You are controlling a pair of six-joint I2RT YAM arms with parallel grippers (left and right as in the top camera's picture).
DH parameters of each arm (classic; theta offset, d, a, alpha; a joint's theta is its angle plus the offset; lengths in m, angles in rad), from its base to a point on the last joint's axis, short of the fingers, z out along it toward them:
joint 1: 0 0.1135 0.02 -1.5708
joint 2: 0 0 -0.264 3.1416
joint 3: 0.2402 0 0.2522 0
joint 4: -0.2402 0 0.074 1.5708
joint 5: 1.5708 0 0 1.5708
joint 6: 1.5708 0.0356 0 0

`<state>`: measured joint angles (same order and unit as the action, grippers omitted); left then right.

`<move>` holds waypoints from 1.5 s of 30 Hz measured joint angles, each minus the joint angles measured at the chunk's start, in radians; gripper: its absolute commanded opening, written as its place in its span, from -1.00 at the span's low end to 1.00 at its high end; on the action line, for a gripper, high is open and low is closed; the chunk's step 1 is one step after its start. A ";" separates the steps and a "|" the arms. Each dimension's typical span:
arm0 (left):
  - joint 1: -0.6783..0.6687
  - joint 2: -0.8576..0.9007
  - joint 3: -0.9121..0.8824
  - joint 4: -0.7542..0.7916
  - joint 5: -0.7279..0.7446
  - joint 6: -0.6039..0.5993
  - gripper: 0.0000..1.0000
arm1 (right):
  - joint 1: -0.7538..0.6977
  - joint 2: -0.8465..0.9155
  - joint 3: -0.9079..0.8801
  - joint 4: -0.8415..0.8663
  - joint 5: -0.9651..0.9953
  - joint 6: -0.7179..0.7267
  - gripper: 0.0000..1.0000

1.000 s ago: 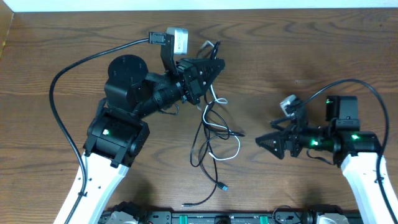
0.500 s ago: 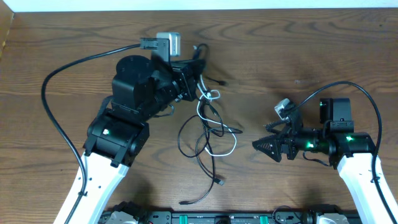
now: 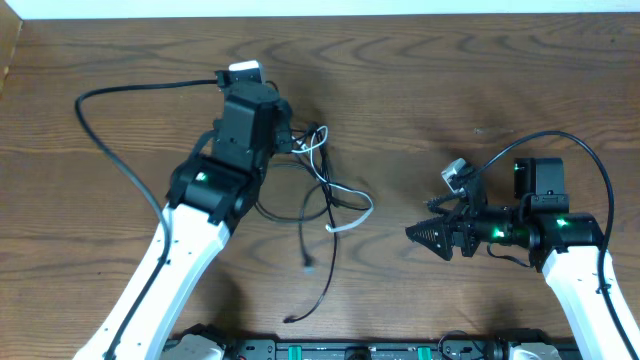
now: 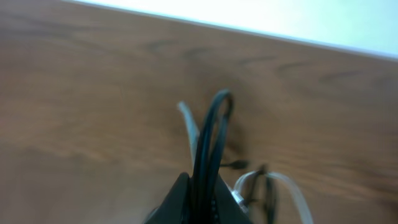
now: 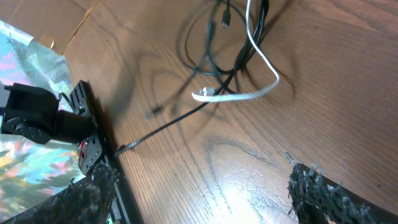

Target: Untangle cables

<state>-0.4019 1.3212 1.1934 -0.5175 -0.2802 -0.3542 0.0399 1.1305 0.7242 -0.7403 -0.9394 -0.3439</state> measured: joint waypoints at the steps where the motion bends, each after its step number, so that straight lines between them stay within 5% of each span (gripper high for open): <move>1: 0.000 0.016 0.000 -0.015 -0.029 0.001 -0.85 | 0.000 0.000 0.000 -0.001 0.000 0.000 0.73; 11: 0.000 0.139 0.000 -0.109 -0.184 0.014 -0.85 | 0.000 0.000 0.000 -0.007 0.000 0.000 0.72; 13: 0.001 0.163 0.000 -0.113 -0.193 0.018 -0.50 | 0.000 0.000 0.000 -0.007 0.000 0.000 0.72; 15: 0.001 0.183 0.000 -0.117 -0.198 0.021 0.24 | 0.000 0.000 0.000 -0.007 0.000 0.000 0.72; 16: 0.001 0.191 0.000 -0.117 -0.198 0.019 0.38 | 0.000 0.000 0.000 -0.007 0.000 0.001 0.72; 22: 0.001 0.214 0.000 -0.135 -0.188 0.016 0.72 | 0.000 0.000 0.000 -0.007 0.000 0.004 0.72; 45: -0.135 0.214 0.000 -0.347 -0.023 -0.021 0.76 | 0.000 0.000 0.000 -0.003 0.000 0.004 0.73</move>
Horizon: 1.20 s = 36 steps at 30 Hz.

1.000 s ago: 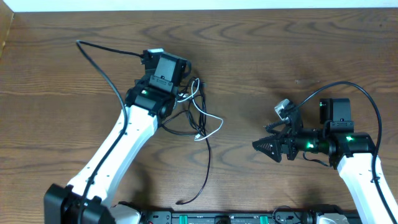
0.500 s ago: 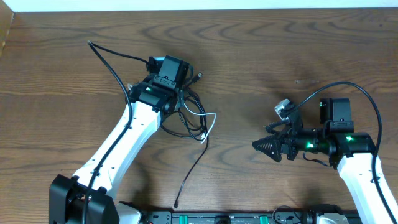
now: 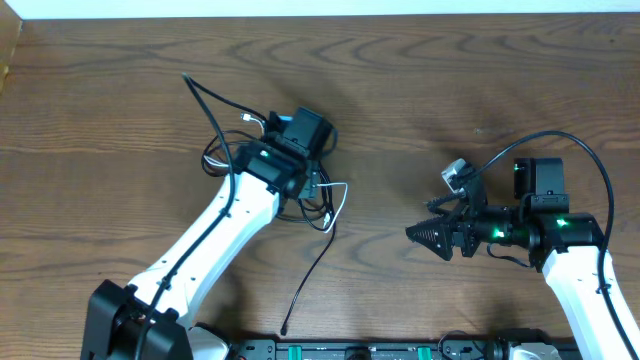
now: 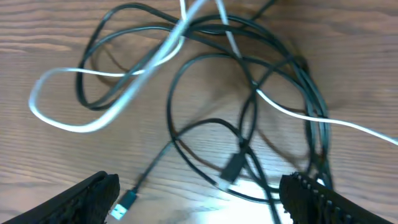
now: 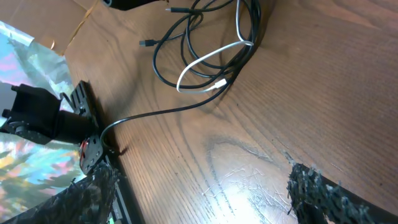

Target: Untangle cables

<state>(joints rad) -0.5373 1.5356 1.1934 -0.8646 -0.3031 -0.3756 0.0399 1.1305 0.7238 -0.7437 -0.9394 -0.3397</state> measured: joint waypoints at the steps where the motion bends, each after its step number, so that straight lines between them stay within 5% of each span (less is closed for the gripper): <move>1: -0.006 0.000 0.000 0.001 0.003 -0.010 0.76 | 0.000 0.000 0.000 0.000 0.000 0.000 0.73; 22: -0.018 0.237 -0.005 0.034 0.099 -0.159 0.78 | 0.000 0.000 0.000 0.001 0.001 0.000 0.73; 25: -0.018 0.254 -0.006 0.031 0.110 -0.201 0.33 | 0.000 0.000 0.000 0.001 0.001 0.000 0.73; 28: -0.018 0.258 -0.008 0.034 0.125 -0.232 0.13 | 0.000 0.000 0.000 0.002 0.001 0.000 0.73; 31: -0.018 0.258 -0.008 0.039 0.135 -0.248 -0.35 | 0.000 0.000 0.000 0.002 0.002 0.000 0.74; 36: -0.018 0.258 -0.008 0.042 0.147 -0.257 -0.74 | 0.000 0.000 0.000 0.002 0.005 0.000 0.73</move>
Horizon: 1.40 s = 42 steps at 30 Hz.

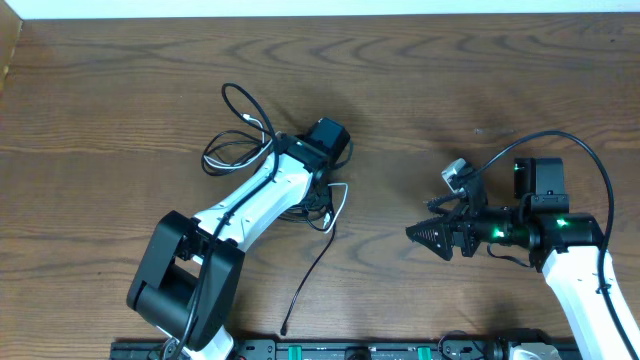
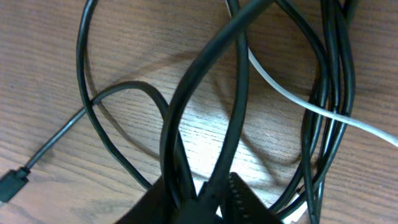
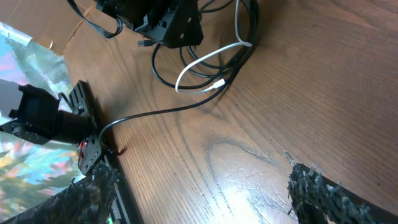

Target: Untangle cables

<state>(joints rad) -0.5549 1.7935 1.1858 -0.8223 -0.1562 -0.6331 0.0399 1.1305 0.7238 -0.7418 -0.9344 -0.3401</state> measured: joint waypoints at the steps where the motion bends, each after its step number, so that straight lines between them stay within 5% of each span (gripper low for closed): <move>1: 0.000 0.000 0.000 0.002 0.002 -0.004 -0.85 | 0.000 0.000 0.000 0.000 0.000 0.000 0.73; 9: 0.000 0.000 0.000 0.021 0.018 0.016 -0.85 | 0.000 0.000 0.000 0.000 0.000 0.000 0.73; 15: 0.000 -0.021 0.004 -0.002 0.053 0.153 -0.85 | 0.000 0.000 0.000 0.002 0.000 0.000 0.73; 30: 0.000 -0.652 0.065 0.017 0.166 0.414 -0.85 | 0.000 0.000 0.000 0.064 0.003 0.007 0.75; 42: 0.000 -0.779 0.065 0.035 0.240 0.451 -0.85 | 0.000 0.000 -0.002 0.308 -0.177 0.106 0.79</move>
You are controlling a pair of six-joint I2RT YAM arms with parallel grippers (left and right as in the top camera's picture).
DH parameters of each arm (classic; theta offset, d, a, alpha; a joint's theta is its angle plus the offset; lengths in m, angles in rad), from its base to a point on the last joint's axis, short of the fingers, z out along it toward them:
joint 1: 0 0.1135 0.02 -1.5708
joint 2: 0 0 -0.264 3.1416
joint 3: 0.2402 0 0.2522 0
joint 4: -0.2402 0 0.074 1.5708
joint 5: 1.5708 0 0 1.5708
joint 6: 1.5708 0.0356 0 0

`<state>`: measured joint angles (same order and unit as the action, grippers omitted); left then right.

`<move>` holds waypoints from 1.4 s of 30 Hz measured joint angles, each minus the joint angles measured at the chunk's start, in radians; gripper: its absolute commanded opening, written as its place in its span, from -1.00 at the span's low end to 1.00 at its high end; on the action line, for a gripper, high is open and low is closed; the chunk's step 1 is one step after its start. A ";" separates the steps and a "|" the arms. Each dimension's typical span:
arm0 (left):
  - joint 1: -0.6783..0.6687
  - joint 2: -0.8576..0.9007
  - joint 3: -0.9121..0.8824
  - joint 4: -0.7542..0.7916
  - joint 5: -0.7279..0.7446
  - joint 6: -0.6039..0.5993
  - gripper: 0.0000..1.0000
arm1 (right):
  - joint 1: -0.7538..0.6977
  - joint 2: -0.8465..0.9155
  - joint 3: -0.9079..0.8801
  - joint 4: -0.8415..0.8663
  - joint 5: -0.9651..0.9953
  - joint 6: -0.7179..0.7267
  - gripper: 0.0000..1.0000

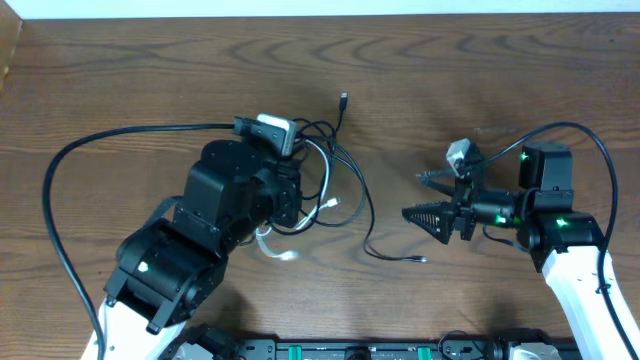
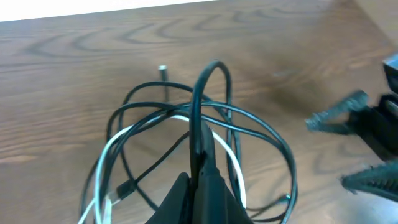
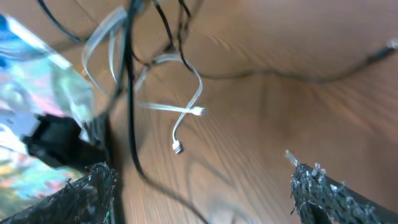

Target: Untangle cables

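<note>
A tangle of thin black cables [image 1: 335,190] and one white cable [image 1: 277,247] lies at the table's middle. My left gripper [image 2: 199,186] is shut on a black cable loop [image 2: 205,81], which arches up over its tips. The rest of the tangle [image 2: 155,130] spreads beneath it. The left arm hides part of the tangle from overhead. My right gripper [image 1: 412,195] stands open just right of the tangle, nothing between its fingers. Its wrist view shows the white cable [image 3: 186,102] with its plug dangling, and a black strand [image 3: 130,112].
One loose black cable end [image 1: 415,260] lies toward the right gripper, and another plug [image 1: 343,98] points to the far side. The left arm's own thick supply cable [image 1: 60,200] arcs out to the left. The arm base rail [image 1: 350,350] runs along the front edge.
My left gripper was low on the table, shut on a black loop left of centre. Now it is raised with the loop, and the tangle has spread toward the right. The right gripper has shifted slightly.
First my left gripper was shut on a black cable, with the tangle mid-table. Then it was open over the tangle, bunched left of centre. Then it was shut on a black loop there. Now it holds that loop up near the open right gripper.
</note>
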<state>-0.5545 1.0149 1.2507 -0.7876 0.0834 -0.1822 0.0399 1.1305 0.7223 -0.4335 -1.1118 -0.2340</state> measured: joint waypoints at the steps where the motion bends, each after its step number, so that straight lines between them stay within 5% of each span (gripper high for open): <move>1: 0.000 0.003 0.000 0.006 0.020 0.000 -0.85 | 0.000 0.000 0.000 0.026 -0.014 0.023 0.79; 15: 0.000 0.083 0.000 0.071 0.282 0.000 -0.85 | 0.137 0.000 -0.002 0.240 -0.109 0.221 0.79; 17: 0.000 0.087 0.000 0.082 0.317 0.000 -0.85 | 0.166 0.000 -0.002 0.239 -0.075 0.232 0.57; 20: 0.000 0.087 0.000 0.085 0.356 0.000 -0.85 | 0.193 0.000 -0.002 0.236 -0.010 0.264 -0.17; 23: 0.000 0.087 0.000 0.085 0.363 0.000 -0.85 | 0.192 0.000 -0.002 0.223 0.045 0.283 -0.43; 32: 0.000 0.069 0.000 0.021 0.161 0.000 -0.84 | 0.049 0.000 -0.002 0.013 0.320 0.328 -0.72; 42: -0.001 -0.029 0.000 0.021 -0.010 0.000 -0.74 | -0.247 0.000 -0.002 -0.129 0.526 0.333 -0.81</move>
<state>-0.5556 0.9863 1.2507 -0.7666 0.0734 -0.1818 -0.2070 1.1309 0.7200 -0.5625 -0.5854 0.0990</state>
